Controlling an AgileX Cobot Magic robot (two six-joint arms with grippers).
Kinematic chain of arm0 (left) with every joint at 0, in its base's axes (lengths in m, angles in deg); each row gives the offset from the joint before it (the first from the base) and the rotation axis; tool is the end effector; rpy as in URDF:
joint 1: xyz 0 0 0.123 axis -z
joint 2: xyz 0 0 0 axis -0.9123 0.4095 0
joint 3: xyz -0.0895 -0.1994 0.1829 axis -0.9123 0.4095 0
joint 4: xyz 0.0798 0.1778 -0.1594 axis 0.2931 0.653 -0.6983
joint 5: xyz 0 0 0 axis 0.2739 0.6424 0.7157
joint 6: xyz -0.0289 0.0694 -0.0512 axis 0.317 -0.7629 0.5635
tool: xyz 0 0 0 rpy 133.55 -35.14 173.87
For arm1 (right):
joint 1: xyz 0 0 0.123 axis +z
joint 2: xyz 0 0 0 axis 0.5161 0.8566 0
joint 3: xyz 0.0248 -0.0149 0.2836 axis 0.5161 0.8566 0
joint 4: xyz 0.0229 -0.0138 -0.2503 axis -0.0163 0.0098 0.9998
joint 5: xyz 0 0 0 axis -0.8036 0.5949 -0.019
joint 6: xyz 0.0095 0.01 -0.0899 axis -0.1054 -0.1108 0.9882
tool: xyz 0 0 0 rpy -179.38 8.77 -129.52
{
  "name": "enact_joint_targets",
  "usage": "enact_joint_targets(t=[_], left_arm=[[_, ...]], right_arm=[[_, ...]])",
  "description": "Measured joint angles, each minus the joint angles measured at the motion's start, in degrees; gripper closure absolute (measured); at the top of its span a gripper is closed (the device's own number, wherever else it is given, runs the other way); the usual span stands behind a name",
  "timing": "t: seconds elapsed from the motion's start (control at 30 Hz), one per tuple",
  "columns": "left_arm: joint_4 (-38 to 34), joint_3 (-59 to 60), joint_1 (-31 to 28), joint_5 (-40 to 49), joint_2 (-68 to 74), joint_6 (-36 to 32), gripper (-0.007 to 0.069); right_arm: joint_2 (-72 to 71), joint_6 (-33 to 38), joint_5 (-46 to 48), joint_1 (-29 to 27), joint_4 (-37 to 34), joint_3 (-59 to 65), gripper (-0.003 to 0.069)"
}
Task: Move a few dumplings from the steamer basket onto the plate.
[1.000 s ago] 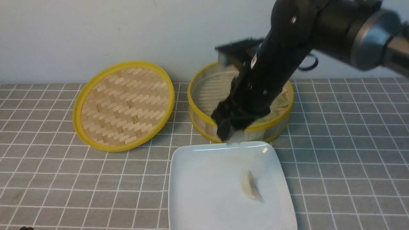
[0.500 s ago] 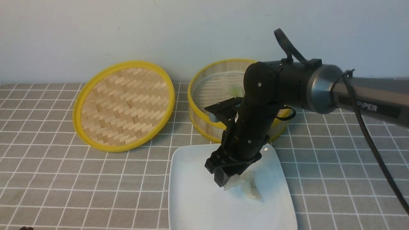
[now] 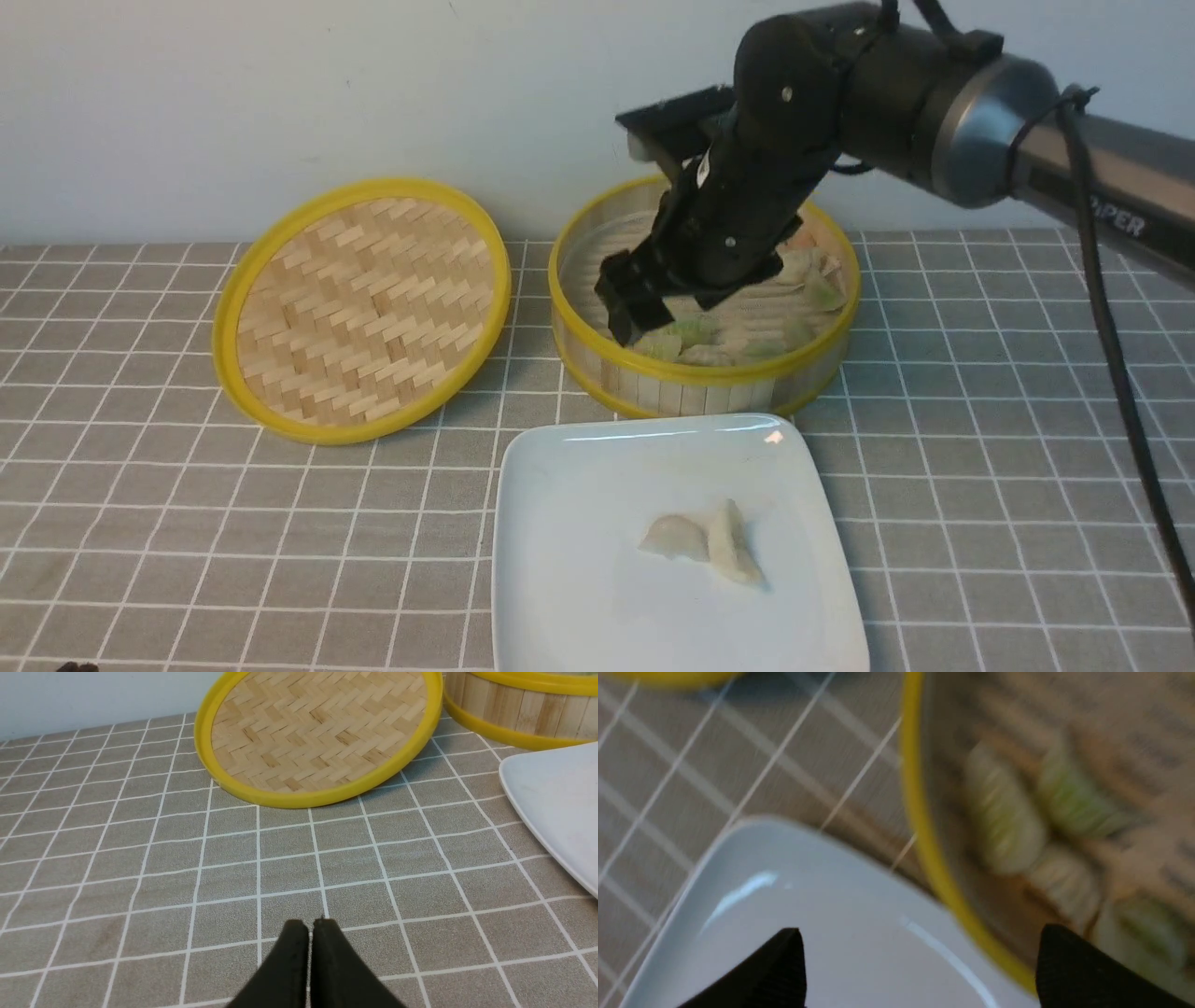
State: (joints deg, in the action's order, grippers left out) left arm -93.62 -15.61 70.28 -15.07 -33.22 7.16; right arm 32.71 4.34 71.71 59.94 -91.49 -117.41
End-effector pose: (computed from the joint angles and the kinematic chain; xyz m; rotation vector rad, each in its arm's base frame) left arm 0.0516 -0.0066 0.1709 0.1410 1.8679 -0.0443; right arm 0.4019 0.2328 0.2661 -0.6743 2.6873 0.2930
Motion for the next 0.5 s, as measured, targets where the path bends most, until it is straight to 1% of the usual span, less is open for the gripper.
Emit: enact_joint_targets(t=[0.2, 0.37, 0.5], left_arm=[[0.00, 0.00, 0.00, 0.00, 0.00, 0.00, 0.0629], [0.00, 0.00, 0.00, 0.00, 0.00, 0.00, 0.0629], [0.00, 0.00, 0.00, 0.00, 0.00, 0.00, 0.0629]], right_arm=[[8.62, -1.50, -0.77, -3.96, 0.71, -8.82, 0.0076], [15.06, -2.04, -0.93, -4.89, 0.87, -12.67, 0.0077], [17.56, -2.22, -2.00, -4.89, 0.81, -13.28, 0.0081]])
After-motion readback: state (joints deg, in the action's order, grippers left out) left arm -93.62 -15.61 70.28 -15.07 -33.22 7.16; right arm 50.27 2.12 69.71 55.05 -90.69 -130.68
